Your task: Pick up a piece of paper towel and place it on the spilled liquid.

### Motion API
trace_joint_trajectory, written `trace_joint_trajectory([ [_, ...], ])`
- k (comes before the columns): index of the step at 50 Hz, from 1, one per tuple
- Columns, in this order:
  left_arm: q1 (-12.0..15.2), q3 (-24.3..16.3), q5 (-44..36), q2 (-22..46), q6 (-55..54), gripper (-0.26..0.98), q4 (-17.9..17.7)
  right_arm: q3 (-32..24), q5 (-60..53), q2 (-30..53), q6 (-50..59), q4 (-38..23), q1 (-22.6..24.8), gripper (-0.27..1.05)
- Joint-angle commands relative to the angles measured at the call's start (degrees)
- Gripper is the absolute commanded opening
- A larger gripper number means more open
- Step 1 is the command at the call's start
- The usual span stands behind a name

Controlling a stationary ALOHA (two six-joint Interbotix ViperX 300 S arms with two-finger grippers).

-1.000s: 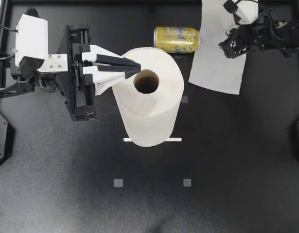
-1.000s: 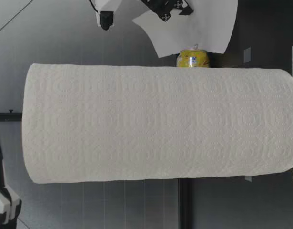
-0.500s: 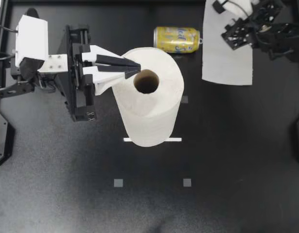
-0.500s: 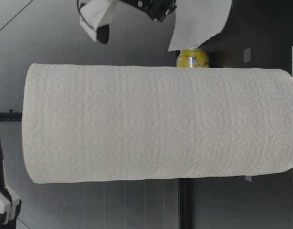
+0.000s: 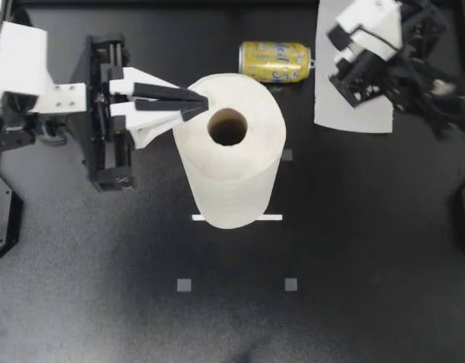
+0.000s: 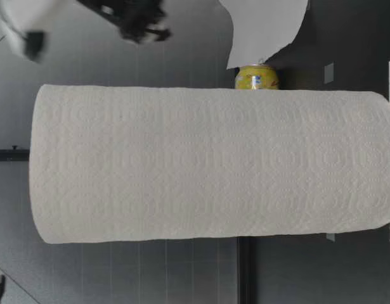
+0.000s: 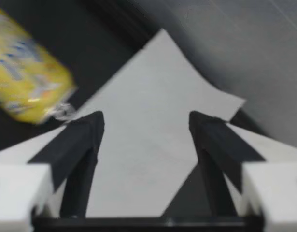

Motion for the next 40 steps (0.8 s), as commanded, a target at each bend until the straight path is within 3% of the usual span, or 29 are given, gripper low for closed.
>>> trace_joint_trajectory([
  [1,-1.1,-0.3,-2.2,-1.6,0.0,0.12,0.7,-0.1,0.3,-5.0,0.0,2.3,5.4,0.61],
  [12,-3.9,1.9,-2.4,-4.0,-0.9,0.12,0.7,1.8,-1.8,-14.2,0.4,6.9,16.9,0.36],
  [18,-4.8,3.2,0.7,-5.7,-1.8,0.12,-0.2,2.1,-15.0,-17.7,1.2,7.8,21.0,0.28],
  [25,-4.8,3.3,3.1,-7.2,-2.5,0.12,-0.4,1.9,-31.4,-19.9,2.5,7.1,21.0,0.19],
  [33,-4.8,3.3,3.4,-8.4,-2.5,0.12,-0.4,3.1,-33.7,-24.3,2.7,6.9,21.1,0.07],
  [40,-4.8,3.4,3.5,-8.4,-2.5,0.12,-0.4,3.8,-38.7,-28.0,2.6,6.7,21.1,0.05],
])
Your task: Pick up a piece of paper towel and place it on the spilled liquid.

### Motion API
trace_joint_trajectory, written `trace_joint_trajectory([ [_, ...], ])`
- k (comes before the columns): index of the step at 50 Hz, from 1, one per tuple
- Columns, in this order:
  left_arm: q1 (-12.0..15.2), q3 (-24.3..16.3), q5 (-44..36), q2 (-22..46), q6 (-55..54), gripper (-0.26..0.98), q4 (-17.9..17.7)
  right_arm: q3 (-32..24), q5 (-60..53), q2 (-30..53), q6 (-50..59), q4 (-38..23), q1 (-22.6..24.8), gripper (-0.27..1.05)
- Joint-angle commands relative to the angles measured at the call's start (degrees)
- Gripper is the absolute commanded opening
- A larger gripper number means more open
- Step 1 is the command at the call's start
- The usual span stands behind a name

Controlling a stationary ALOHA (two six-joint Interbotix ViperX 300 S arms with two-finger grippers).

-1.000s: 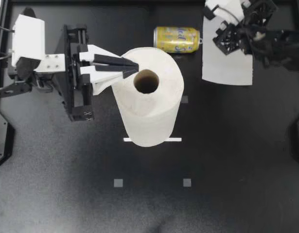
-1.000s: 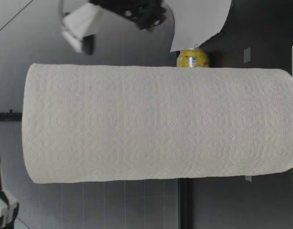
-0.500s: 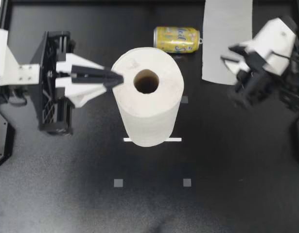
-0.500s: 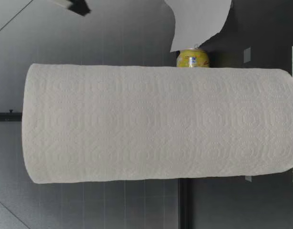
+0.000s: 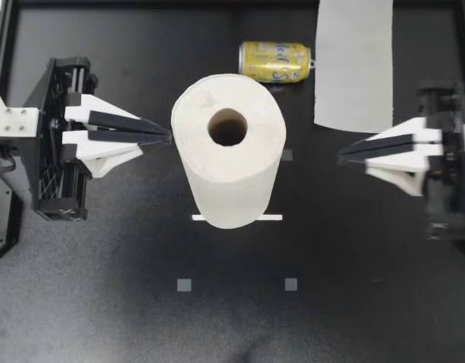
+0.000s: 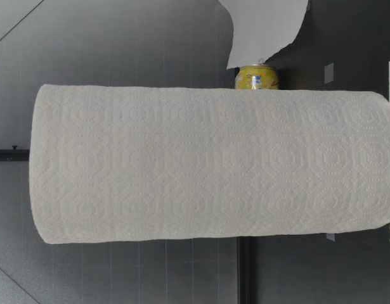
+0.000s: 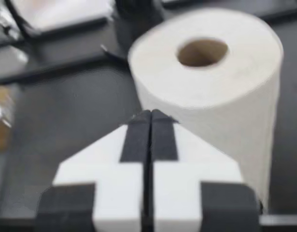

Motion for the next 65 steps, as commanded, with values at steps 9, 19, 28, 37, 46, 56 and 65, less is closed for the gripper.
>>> trace_joint_trajectory([
  [9,-0.1,-1.4,-0.4,0.1,0.1,0.12,-0.1,-1.9,-4.0,-0.8,-0.2,-1.7,0.2,0.05],
  [19,-0.1,-1.4,-0.4,0.2,0.3,0.12,-0.1,-2.0,-4.0,-0.4,-0.2,-2.0,0.1,0.05],
  [28,-0.1,0.6,-4.8,0.1,0.4,0.12,-0.1,1.4,-8.7,-3.3,-0.1,-2.0,-2.1,0.05],
  [37,-0.2,1.3,-5.5,0.4,0.0,0.12,-0.3,4.4,-19.9,-8.8,0.0,0.8,-7.8,0.05],
  [46,-0.1,-0.2,-3.4,0.6,0.0,0.12,-0.3,4.6,-25.0,-7.3,-0.1,1.1,-12.0,0.05],
  [56,-0.2,-1.4,-2.3,0.8,0.1,0.12,-0.3,4.4,-28.0,-6.0,-0.3,1.1,-12.0,0.05],
  [65,-0.1,-2.2,-1.0,0.9,0.1,0.12,-0.3,4.0,-29.3,-4.8,-0.4,1.1,-12.0,0.05],
])
